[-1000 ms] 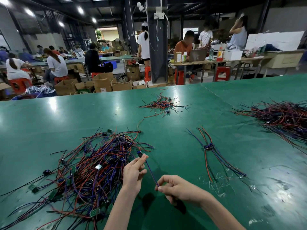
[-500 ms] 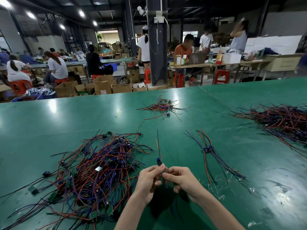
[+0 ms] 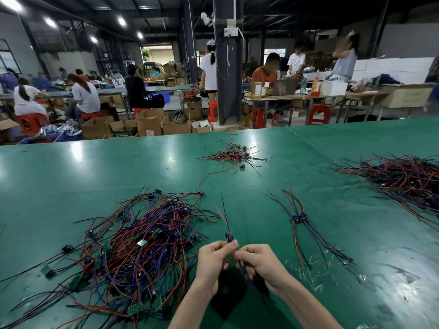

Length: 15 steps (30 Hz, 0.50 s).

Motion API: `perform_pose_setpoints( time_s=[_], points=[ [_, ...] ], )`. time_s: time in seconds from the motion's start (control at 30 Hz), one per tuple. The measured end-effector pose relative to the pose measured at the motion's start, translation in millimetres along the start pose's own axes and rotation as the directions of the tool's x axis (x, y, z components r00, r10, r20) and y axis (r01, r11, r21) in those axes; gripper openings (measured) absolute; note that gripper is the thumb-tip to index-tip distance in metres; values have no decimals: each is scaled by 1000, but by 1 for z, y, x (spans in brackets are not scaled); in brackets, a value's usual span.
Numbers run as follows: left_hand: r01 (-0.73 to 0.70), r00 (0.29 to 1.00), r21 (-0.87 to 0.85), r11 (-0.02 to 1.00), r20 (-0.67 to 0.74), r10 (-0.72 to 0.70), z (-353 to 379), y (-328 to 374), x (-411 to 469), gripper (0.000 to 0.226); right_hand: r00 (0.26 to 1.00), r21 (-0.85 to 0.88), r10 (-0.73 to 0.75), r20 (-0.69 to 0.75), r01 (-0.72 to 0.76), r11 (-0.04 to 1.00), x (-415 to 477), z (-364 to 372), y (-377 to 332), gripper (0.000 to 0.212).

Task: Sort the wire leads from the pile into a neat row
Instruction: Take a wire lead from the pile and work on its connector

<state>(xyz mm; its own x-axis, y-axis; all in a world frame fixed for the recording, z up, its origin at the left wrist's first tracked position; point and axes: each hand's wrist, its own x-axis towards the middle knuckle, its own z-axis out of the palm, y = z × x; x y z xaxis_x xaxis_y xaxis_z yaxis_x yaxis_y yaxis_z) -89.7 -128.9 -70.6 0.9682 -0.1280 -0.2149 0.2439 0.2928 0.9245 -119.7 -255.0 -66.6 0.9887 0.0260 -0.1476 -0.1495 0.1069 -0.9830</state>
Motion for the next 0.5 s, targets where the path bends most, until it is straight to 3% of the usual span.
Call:
perform_pose_setpoints(
  time_s=[0.27, 0.5],
  points=[
    [-71, 989, -12, 997, -131, 68, -21, 12, 12, 18, 991, -112, 67, 113, -54, 992, -7, 4, 0, 12],
    [-87, 966, -161, 983, -253, 44, -41, 23, 22, 8, 972, -246, 94, 216, -39, 969, -14, 10, -4, 15]
  ],
)
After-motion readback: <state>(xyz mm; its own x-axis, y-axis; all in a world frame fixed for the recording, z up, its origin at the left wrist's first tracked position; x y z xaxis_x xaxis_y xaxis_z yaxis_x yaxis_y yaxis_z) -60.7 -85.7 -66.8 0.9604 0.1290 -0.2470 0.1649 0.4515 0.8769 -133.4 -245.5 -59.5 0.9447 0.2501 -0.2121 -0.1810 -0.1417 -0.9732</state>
